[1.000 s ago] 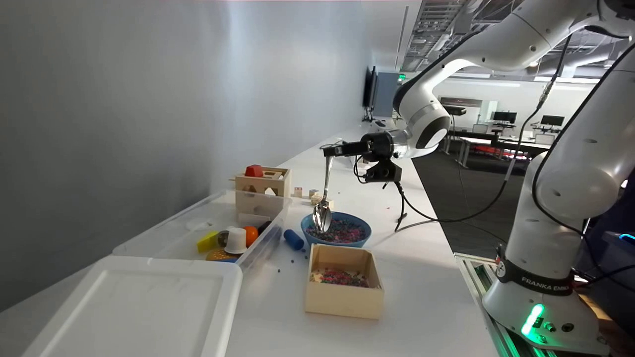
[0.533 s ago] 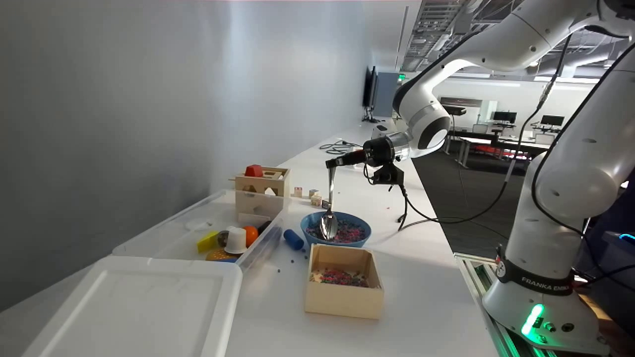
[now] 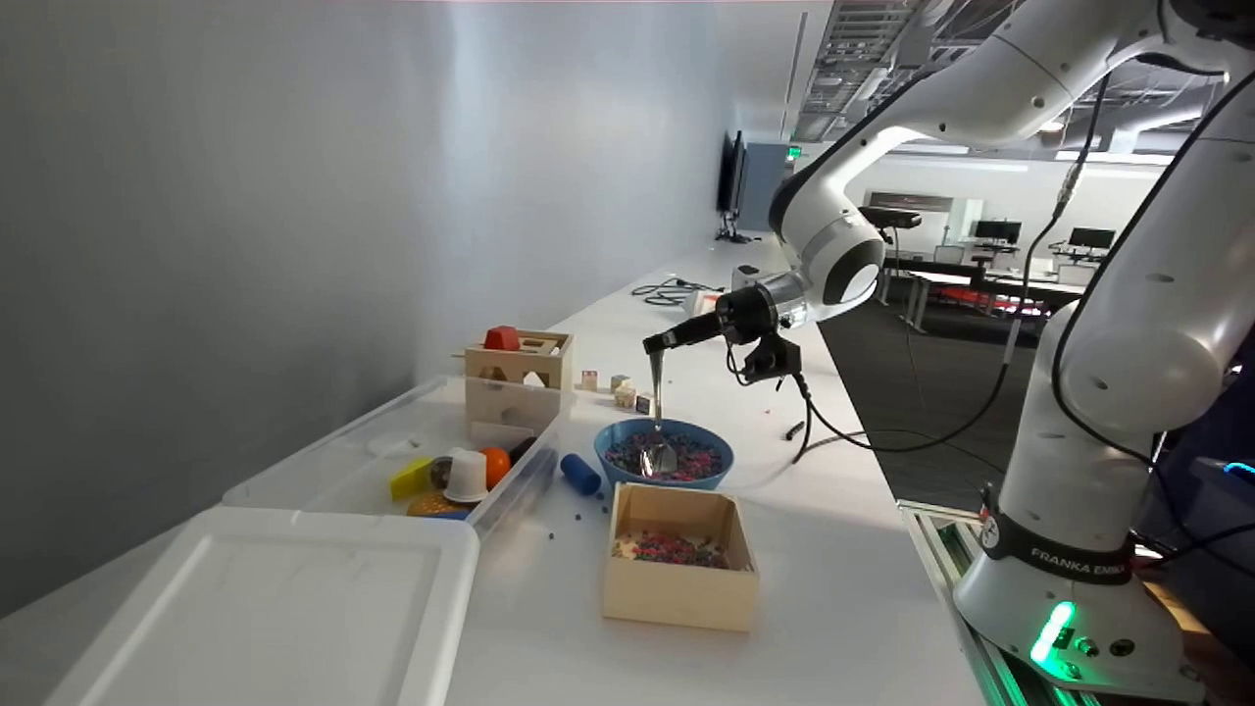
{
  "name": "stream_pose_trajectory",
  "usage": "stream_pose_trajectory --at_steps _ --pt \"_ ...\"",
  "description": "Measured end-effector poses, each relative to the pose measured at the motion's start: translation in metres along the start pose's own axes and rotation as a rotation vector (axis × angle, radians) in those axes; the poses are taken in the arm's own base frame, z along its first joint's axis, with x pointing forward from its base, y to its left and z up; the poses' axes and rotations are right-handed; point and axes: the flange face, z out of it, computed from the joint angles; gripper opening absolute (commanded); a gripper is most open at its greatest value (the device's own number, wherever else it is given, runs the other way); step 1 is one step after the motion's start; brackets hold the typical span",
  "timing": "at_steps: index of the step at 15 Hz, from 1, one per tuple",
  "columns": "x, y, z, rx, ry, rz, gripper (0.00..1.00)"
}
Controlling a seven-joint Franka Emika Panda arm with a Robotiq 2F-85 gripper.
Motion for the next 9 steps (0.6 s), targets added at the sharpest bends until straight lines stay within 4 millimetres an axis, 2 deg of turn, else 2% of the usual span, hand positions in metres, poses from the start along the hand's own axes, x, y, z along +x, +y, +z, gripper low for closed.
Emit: stream_pose_trajectory --at_steps 9 --pt "-0.022 0.005 0.012 0.021 -0.027 0.191 0.01"
